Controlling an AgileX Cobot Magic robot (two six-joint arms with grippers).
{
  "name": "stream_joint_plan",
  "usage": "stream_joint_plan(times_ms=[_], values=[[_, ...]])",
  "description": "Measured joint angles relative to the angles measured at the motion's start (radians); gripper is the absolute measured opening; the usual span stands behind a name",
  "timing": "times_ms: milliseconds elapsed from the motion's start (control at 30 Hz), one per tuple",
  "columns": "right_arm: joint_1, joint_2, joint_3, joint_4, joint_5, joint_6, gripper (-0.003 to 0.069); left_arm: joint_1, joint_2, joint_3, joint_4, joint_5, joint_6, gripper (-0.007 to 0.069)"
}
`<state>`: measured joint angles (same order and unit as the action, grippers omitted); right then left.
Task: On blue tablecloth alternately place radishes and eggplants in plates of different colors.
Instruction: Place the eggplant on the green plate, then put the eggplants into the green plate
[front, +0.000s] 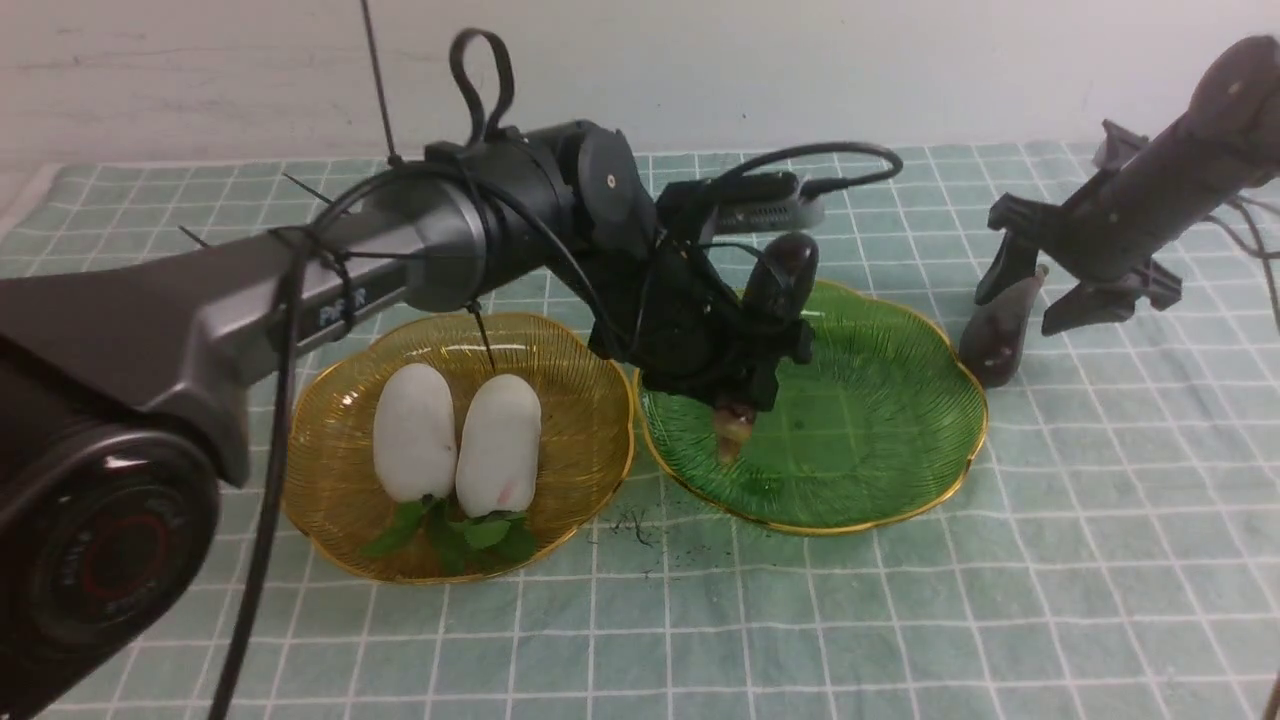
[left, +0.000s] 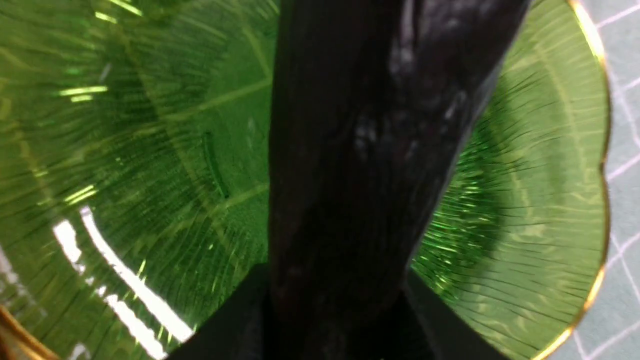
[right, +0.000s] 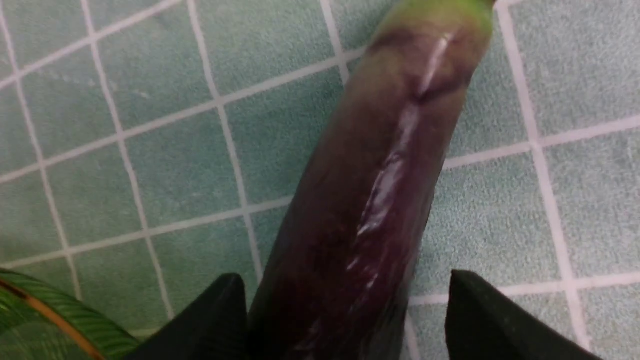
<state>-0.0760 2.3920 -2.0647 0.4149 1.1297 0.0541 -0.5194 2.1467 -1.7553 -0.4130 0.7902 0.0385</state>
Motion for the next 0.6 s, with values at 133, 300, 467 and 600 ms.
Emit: stream_joint_plan(times_ms=[133, 300, 467, 600], values=[[0.002, 0.024, 0.000, 0.013, 0.001, -0.029, 0.0470, 0.000, 0.020, -0.002, 0.005, 0.020, -0.012, 0.0322], [0.001, 0.010, -0.013, 0.005, 0.009, -0.061, 0.0359, 0.011, 0.018, -0.007, 0.000, 0.063, -0.032, 0.0501], [-0.013, -0.125, -0.056, 0.002, 0.088, -0.081, 0.0359, 0.063, -0.004, -0.055, 0.004, 0.195, -0.059, 0.0388], [0.013, -0.257, -0.069, 0.015, 0.097, -0.106, 0.0359, 0.114, -0.085, -0.111, 0.034, 0.307, -0.026, 0.0093]])
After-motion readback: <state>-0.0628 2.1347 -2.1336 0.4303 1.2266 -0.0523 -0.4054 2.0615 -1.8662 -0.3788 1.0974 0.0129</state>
